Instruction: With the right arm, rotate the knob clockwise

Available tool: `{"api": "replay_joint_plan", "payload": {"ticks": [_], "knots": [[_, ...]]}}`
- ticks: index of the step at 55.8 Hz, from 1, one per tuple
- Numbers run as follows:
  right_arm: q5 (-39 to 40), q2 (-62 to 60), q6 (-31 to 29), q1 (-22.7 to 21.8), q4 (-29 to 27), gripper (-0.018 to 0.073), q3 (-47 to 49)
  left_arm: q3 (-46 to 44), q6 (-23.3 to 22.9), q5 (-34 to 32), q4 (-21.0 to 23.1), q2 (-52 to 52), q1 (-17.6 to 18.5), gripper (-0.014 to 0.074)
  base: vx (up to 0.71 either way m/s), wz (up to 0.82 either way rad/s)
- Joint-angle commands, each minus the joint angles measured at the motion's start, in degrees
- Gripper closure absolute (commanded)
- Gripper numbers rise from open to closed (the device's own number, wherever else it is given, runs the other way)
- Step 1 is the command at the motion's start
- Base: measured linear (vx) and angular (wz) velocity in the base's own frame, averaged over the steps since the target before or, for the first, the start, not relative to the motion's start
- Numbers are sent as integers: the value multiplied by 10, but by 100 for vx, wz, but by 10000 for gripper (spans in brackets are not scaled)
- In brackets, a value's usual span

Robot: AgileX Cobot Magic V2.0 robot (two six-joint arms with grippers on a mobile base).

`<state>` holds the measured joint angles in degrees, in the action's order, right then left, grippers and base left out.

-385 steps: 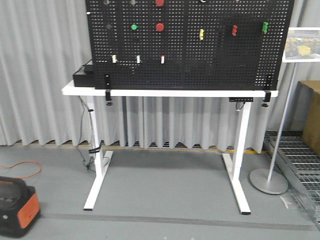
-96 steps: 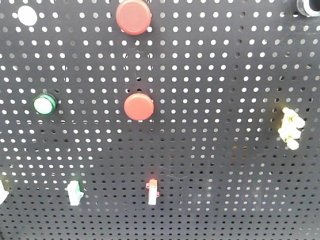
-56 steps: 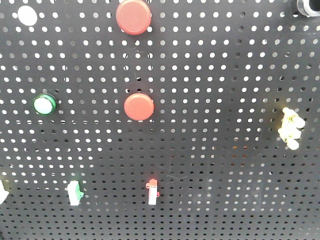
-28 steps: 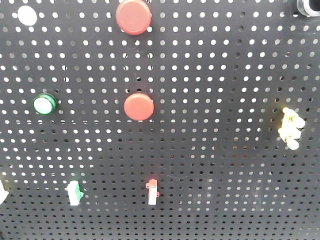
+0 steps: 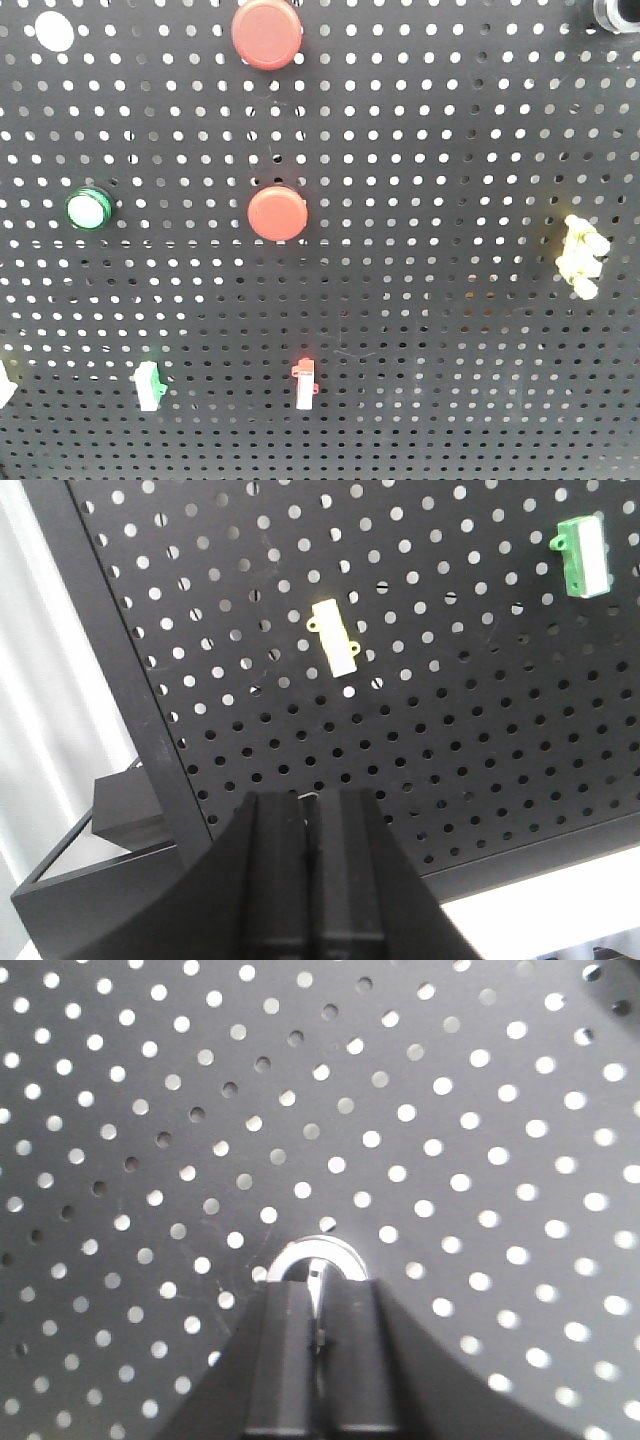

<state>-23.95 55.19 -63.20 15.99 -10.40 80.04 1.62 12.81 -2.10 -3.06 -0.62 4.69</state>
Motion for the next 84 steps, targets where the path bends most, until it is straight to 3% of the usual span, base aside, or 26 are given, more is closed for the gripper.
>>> {"api": "replay_joint_plan", "payload": {"ticks": [1, 27, 56, 73, 81, 84], "knots": [[52, 11, -5, -1, 3, 285, 17, 19, -2, -44, 3, -10, 4, 603, 0, 0], [82, 19, 0, -1, 27, 270, 17, 19, -2, -44, 3, -10, 4, 603, 0, 0], [83, 42, 83, -1, 74, 276, 17, 19, -2, -44, 3, -10, 4, 603, 0, 0], [99, 42, 85, -1, 73, 454, 17, 19, -2, -44, 3, -10, 4, 603, 0, 0], [97, 42, 111, -1, 72, 568, 17, 19, -2, -44, 3, -10, 4, 603, 0, 0], [97, 42, 128, -1, 72, 573, 17, 19, -2, -44, 3, -10, 4, 603, 0, 0]]}}
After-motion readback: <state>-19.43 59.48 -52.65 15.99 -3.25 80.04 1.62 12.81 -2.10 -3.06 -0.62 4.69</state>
